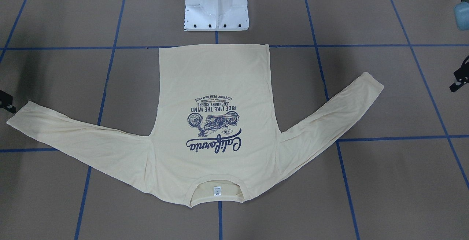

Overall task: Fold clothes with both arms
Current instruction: 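Move the right gripper toward the sleeve cuff nearest it, then lower the right gripper and grasp the cuff of the nearest sleeve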

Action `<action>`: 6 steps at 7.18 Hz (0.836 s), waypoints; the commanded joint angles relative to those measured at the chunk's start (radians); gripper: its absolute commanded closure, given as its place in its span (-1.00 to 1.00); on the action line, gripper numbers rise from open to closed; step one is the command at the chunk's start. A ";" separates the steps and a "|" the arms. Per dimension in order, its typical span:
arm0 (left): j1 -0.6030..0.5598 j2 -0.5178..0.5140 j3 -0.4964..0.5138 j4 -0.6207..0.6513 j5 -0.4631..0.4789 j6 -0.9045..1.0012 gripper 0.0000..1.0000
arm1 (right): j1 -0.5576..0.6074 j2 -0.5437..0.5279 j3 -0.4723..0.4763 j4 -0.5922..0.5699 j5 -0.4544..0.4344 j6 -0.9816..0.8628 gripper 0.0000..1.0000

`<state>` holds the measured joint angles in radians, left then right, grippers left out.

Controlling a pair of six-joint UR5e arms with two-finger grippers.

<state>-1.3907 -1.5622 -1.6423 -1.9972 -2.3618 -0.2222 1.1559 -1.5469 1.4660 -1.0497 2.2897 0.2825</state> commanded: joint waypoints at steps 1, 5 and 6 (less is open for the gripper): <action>0.004 0.001 0.001 -0.002 -0.001 0.000 -0.99 | -0.019 0.013 -0.026 0.017 -0.004 0.004 -0.92; 0.002 0.001 -0.002 -0.002 -0.007 -0.002 -0.99 | -0.028 -0.030 -0.024 0.010 -0.004 0.003 -0.93; 0.004 -0.001 -0.002 -0.002 -0.007 -0.002 -0.99 | -0.035 -0.032 -0.026 0.008 -0.004 0.003 -0.93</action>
<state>-1.3872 -1.5619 -1.6433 -1.9988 -2.3684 -0.2234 1.1280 -1.5708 1.4415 -1.0397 2.2856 0.2859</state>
